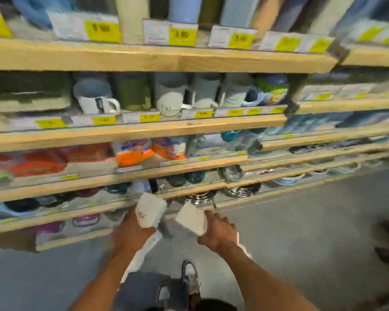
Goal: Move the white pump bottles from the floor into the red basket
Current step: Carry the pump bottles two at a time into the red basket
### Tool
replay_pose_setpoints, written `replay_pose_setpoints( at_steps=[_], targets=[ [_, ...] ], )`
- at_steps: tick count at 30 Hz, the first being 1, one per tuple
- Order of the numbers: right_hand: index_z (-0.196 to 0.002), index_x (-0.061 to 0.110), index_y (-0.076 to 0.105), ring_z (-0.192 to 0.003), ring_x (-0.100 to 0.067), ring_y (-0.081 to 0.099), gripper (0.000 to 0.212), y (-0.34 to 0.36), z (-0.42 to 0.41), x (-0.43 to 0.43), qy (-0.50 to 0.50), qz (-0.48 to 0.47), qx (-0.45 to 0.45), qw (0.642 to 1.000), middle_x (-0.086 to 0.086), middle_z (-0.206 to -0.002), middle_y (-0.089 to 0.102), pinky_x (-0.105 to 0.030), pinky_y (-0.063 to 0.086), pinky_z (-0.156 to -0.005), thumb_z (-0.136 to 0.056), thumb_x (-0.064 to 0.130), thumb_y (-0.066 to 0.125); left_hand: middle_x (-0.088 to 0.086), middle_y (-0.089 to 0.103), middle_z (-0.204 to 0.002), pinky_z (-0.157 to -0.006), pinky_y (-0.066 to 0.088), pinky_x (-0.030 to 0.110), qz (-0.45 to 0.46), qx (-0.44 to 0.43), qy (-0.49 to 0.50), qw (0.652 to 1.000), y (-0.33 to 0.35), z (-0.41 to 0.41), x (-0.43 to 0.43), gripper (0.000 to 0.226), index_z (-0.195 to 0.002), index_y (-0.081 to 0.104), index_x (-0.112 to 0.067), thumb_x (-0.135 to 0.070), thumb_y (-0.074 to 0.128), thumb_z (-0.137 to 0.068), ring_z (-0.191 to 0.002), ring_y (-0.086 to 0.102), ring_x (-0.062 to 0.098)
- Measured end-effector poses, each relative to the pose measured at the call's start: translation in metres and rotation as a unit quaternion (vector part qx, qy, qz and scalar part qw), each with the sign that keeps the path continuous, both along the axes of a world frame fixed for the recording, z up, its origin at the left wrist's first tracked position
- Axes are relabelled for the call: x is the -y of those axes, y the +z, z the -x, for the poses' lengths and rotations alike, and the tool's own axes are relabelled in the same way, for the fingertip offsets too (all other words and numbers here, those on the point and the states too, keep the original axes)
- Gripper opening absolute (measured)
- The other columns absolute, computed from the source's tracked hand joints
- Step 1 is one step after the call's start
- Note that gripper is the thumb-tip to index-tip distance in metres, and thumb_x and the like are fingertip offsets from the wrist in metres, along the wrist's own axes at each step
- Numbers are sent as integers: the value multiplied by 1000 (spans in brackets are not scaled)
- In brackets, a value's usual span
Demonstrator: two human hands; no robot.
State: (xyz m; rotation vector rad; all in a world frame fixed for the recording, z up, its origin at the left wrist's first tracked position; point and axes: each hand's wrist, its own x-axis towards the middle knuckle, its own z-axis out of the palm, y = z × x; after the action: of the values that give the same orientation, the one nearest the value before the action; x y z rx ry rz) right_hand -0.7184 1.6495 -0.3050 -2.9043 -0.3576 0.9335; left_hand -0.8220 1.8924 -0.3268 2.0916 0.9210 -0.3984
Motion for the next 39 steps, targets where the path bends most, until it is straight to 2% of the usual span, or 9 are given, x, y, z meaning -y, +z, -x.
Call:
replay_pose_setpoints(
  at_steps=[3, 7, 12, 15, 18, 22, 26, 32, 39],
  targets=[
    [-145, 33, 38, -129, -31, 48, 84, 23, -16, 47, -78, -9, 18, 997, -2, -138, 55, -43, 42, -103, -71, 53, 72, 6, 50, -149, -101, 48, 48, -7, 17, -106, 994, 8, -46, 21, 111, -148, 34, -34, -88, 58, -54, -129, 54, 34],
    [-149, 34, 37, -126, -32, 52, 87, 47, -32, 115, -162, -16, 49, 985, -4, -137, 57, -43, 42, -103, -72, 57, 72, 8, 58, -137, -85, 48, 38, -76, 3, -214, 974, 53, -101, 78, 91, -143, 37, -25, -64, 73, -70, -117, 61, 34],
    [-142, 32, 44, -120, -33, 55, 79, 70, -31, 205, -268, -34, 85, 959, -6, -129, 62, -44, 45, -99, -73, 55, 73, 12, 63, -126, -79, 48, 39, -113, 49, -329, 936, 76, -157, 164, 73, -126, 48, -20, -51, 82, -69, -108, 64, 36],
    [-135, 31, 47, -117, -32, 55, 71, 82, -21, 257, -335, -45, 95, 936, -5, -124, 63, -43, 49, -94, -72, 49, 76, 9, 65, -117, -76, 47, 37, -133, 80, -387, 909, 89, -180, 220, 70, -121, 47, -24, -52, 82, -68, -99, 64, 34],
    [-129, 30, 48, -114, -30, 54, 65, 94, -13, 303, -377, -48, 97, 920, -4, -119, 63, -39, 48, -84, -72, 45, 75, 4, 66, -110, -71, 47, 34, -139, 110, -426, 887, 95, -198, 268, 71, -120, 45, -27, -55, 81, -66, -88, 62, 29],
    [-127, 29, 48, -109, -29, 59, 63, 100, -2, 356, -420, -43, 104, 901, -2, -115, 64, -35, 42, -76, -72, 44, 75, 4, 65, -112, -72, 49, 36, -139, 141, -472, 859, 94, -220, 328, 85, -130, 42, -27, -60, 78, -60, -91, 63, 29],
    [-128, 29, 49, -108, -28, 60, 63, 101, 5, 396, -452, -40, 112, 884, -2, -117, 64, -35, 44, -76, -74, 42, 77, 1, 66, -104, -78, 54, 41, -133, 151, -501, 842, 87, -238, 383, 90, -127, 39, -32, -70, 68, -51, -87, 64, 29],
    [-130, 30, 51, -110, -28, 63, 65, 106, 10, 432, -499, -26, 123, 857, -1, -118, 67, -37, 47, -79, -72, 44, 76, 2, 67, -111, -81, 53, 36, -133, 169, -568, 794, 101, -257, 450, 77, -125, 40, -30, -62, 75, -64, -92, 64, 30],
    [-123, 29, 49, -104, -27, 62, 66, 115, 3, 450, -552, -13, 125, 825, 1, -111, 66, -42, 54, -86, -67, 49, 77, -1, 68, -113, -79, 53, 36, -139, 194, -637, 733, 120, -304, 502, 78, -123, 43, -33, -68, 72, -59, -94, 66, 28]
  ],
)
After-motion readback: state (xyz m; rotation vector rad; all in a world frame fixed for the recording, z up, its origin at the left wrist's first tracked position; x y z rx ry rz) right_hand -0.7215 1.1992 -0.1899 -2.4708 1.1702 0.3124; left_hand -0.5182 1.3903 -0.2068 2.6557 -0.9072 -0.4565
